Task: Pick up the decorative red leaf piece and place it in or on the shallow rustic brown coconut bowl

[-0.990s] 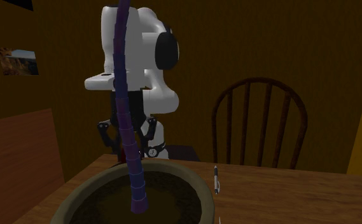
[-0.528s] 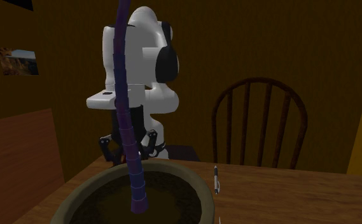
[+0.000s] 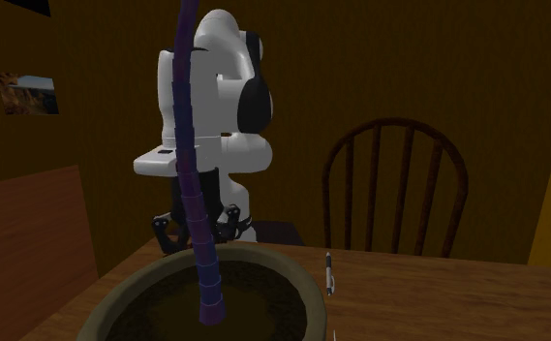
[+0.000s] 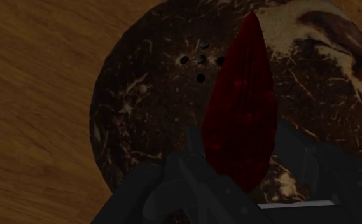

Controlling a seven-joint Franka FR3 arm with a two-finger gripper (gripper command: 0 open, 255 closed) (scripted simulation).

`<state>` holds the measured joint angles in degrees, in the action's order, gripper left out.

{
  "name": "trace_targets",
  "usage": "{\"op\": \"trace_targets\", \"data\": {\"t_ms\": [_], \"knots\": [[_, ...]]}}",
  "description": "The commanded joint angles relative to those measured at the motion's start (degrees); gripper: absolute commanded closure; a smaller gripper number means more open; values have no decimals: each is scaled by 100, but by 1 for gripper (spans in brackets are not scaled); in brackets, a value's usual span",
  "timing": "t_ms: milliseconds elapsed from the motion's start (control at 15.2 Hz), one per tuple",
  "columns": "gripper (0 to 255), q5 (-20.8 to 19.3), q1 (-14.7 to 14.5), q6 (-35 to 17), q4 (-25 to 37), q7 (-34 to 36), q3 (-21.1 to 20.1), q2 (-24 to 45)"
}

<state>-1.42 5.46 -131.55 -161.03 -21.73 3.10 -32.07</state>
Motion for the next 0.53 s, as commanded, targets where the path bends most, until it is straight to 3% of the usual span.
{"op": "trace_targets", "data": {"t_ms": [0, 66, 396, 462], "knots": [[255, 0, 0, -3, 0, 0, 0, 1], [0, 0, 0, -3, 0, 0, 0, 0], [0, 0, 0, -3, 0, 0, 0, 0], [0, 0, 2, 254, 105, 2, -6, -151]]}}
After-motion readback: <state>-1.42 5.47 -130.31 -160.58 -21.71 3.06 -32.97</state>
